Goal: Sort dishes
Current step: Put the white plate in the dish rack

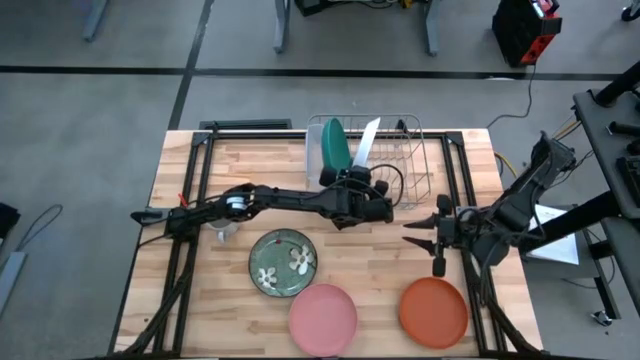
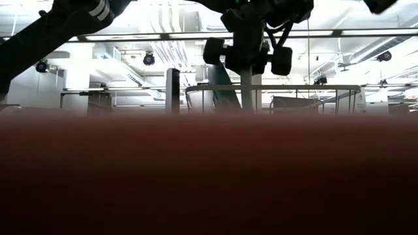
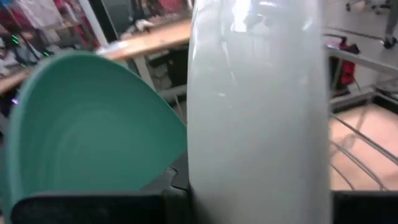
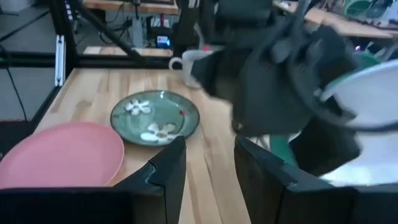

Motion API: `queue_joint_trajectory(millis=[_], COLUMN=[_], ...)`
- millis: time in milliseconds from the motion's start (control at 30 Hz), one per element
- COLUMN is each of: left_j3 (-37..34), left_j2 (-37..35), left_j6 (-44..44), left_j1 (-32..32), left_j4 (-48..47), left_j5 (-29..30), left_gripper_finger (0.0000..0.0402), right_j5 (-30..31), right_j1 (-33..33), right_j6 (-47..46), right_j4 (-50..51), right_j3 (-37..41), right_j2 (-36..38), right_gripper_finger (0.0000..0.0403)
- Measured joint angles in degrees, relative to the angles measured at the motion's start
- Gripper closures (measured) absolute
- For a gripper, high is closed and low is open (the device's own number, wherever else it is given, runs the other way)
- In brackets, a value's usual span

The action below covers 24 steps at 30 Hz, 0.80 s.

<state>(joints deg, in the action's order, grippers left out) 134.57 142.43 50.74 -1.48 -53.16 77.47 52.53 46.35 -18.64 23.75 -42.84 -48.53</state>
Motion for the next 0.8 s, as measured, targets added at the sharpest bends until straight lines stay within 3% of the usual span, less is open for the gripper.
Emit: queue_joint_trajectory(millis=[367,800], left_j3=[-0.09,-0.11], left_j2=[-0.07,-0.07], left_j6=[6.01,10.03], left_j1=[-0.64,-1.42], left_j4=[-2.22,-3.02], left_j5=[-6.54,-11.23], left_gripper_finger=[0.0317,0.0255], right_j5=[-0.01,0.0], right_j1=[-0.68,-1.01], right_j6=[-2.37,-5.26], right_j4=[4.29,6.62], right_j3=[-1.08,-1.03], right_j2=[0.0,0.0], right_gripper_finger=[0.0281,0.0281])
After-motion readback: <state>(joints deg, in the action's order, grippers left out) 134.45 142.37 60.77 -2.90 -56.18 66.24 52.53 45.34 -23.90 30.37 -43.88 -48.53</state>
